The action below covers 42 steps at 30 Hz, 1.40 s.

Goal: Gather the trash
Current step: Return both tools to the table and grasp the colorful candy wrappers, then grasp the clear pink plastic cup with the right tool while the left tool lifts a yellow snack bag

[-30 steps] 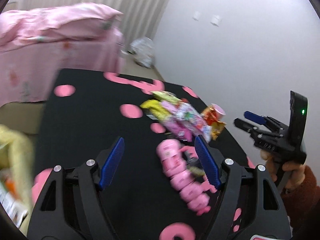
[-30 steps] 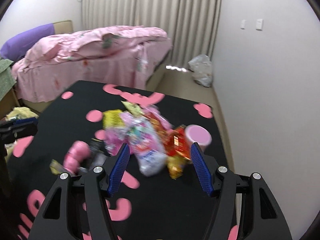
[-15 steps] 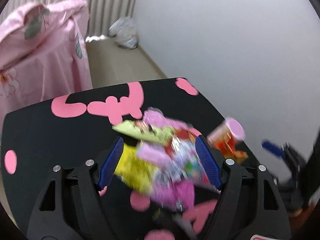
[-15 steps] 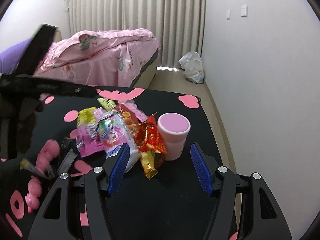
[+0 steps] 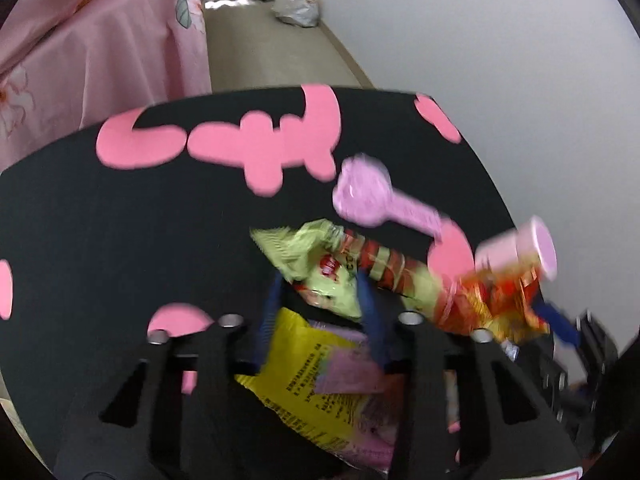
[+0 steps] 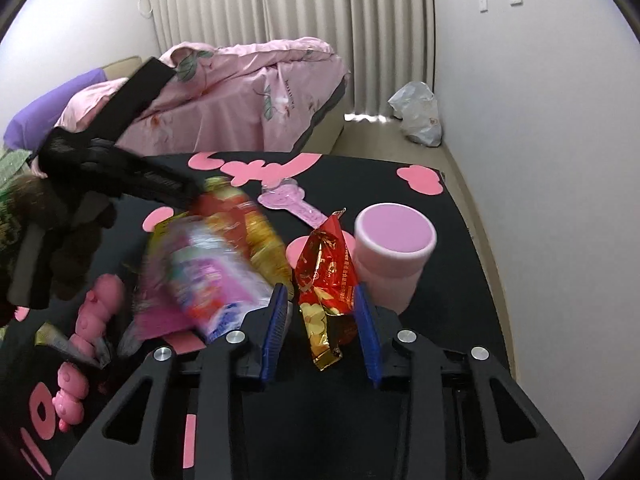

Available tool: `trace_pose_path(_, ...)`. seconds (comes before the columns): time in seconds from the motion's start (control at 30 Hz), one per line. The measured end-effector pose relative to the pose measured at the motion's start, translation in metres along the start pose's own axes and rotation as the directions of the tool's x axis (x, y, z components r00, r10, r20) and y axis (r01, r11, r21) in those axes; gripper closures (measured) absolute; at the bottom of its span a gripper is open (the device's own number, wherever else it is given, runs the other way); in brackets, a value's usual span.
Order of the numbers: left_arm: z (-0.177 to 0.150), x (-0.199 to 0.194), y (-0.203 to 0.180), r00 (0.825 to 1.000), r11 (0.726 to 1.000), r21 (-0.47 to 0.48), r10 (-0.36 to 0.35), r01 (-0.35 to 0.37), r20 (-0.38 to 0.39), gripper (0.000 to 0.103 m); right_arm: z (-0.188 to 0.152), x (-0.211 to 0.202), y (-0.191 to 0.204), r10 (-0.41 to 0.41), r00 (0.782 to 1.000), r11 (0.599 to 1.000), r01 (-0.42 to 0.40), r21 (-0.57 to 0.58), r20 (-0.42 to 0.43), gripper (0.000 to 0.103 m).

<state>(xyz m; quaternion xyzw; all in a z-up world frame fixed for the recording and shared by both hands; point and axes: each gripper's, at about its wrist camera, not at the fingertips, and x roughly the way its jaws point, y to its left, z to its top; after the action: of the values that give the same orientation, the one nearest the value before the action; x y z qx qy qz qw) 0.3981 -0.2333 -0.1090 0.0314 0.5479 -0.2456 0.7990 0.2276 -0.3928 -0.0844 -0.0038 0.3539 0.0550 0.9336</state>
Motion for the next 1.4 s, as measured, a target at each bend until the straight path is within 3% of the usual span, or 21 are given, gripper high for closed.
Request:
trace_pose_path(0.03, -0.009, -0.006, 0.001, 1.0, 1.0, 0.014, 0.005, -0.005, 0.007, 0.073, -0.001, -0.001, 0.004, 0.004, 1.0, 1.0, -0.004, -0.011, 0.002, 0.086)
trace_pose_path(0.07, -0.017, -0.012, 0.003, 1.0, 1.0, 0.022, 0.009, -0.009, 0.019, 0.075, 0.0, -0.003, 0.007, 0.017, 1.0, 1.0, -0.017, -0.016, 0.002, 0.086)
trace_pose_path(0.13, -0.03, -0.025, 0.006, 0.999, 1.0, 0.02, 0.005, -0.006, 0.043, 0.079, 0.002, -0.007, 0.014, 0.048, 0.999, 0.999, -0.048, -0.019, -0.002, 0.101)
trace_pose_path(0.3, -0.064, -0.063, 0.022, 0.994, 1.0, -0.02, -0.017, 0.019, 0.112, 0.08, 0.006, -0.023, 0.032, 0.084, 0.996, 0.995, -0.084, -0.049, 0.0, 0.101)
trace_pose_path(0.4, -0.085, -0.081, 0.03, 0.99, 1.0, -0.02, 0.006, -0.003, 0.144, 0.081, 0.011, -0.034, 0.038, 0.103, 0.994, 0.993, -0.102, -0.066, 0.025, 0.101)
trace_pose_path(0.43, -0.093, -0.086, 0.033, 0.988, 0.999, -0.028, 0.02, -0.016, 0.154, 0.083, 0.015, -0.036, 0.038, 0.105, 0.994, 0.993, -0.102, -0.064, 0.039, 0.1)
trace_pose_path(0.47, -0.099, -0.09, 0.036, 0.987, 0.999, -0.038, 0.032, -0.026, 0.16, 0.092, 0.022, -0.036, 0.039, 0.105, 0.993, 0.993, -0.102, -0.06, 0.052, 0.099)
trace_pose_path(0.57, -0.114, -0.102, 0.048, 0.979, 0.995, -0.092, 0.049, -0.032, 0.198, 0.092, 0.041, -0.017, 0.042, 0.117, 0.993, 0.991, -0.117, -0.059, 0.003, 0.087)
trace_pose_path(0.6, -0.118, -0.104, 0.051, 0.977, 0.994, -0.109, 0.041, -0.018, 0.208, 0.092, 0.048, -0.006, 0.044, 0.124, 0.992, 0.99, -0.124, -0.059, -0.018, 0.067)
trace_pose_path(0.63, -0.125, -0.109, 0.055, 0.975, 0.992, -0.129, 0.031, -0.003, 0.221, 0.092, 0.052, 0.001, 0.047, 0.126, 0.991, 0.99, -0.128, -0.062, -0.033, 0.059)
trace_pose_path(0.73, -0.139, -0.116, 0.06, 0.968, 0.99, -0.137, 0.029, 0.006, 0.248, 0.092, 0.068, 0.03, 0.059, 0.097, 0.993, 0.991, -0.102, -0.085, -0.062, 0.059)
trace_pose_path(0.77, -0.142, -0.117, 0.06, 0.967, 0.992, -0.125, 0.024, 0.009, 0.255, 0.09, 0.074, 0.041, 0.062, 0.086, 0.994, 0.992, -0.092, -0.09, -0.073, 0.059)
trace_pose_path(0.9, -0.148, -0.123, 0.06, 0.957, 0.998, -0.048, -0.017, 0.032, 0.288, 0.065, 0.096, 0.081, 0.067, 0.053, 0.994, 0.995, -0.061, -0.077, -0.094, 0.059)
trace_pose_path(1.1, -0.143, -0.129, 0.071, 0.939, 0.996, -0.014, -0.082, 0.092, 0.334, 0.049, 0.115, 0.137, 0.05, 0.006, 0.98, 1.0, -0.009, -0.014, -0.201, 0.059)
trace_pose_path(1.23, -0.126, -0.124, 0.078, 0.93, 0.994, -0.001, -0.098, 0.106, 0.355, 0.046, 0.108, 0.156, 0.046, 0.032, 0.948, 0.999, -0.031, 0.009, -0.317, 0.058)
trace_pose_path(1.3, -0.113, -0.119, 0.078, 0.925, 0.994, 0.01, -0.103, 0.106, 0.365, 0.045, 0.104, 0.152, 0.051, 0.024, 0.946, 0.999, -0.031, -0.016, -0.322, 0.059)
trace_pose_path(1.33, -0.103, -0.115, 0.076, 0.924, 0.993, 0.02, -0.113, 0.114, 0.366, 0.045, 0.102, 0.15, 0.054, 0.028, 0.944, 0.999, -0.041, -0.033, -0.329, 0.066)
trace_pose_path(1.4, -0.081, -0.104, 0.073, 0.926, 0.991, 0.045, -0.136, 0.129, 0.353, 0.045, 0.101, 0.138, 0.061, 0.001, 0.949, 0.996, -0.03, -0.087, -0.314, 0.066)
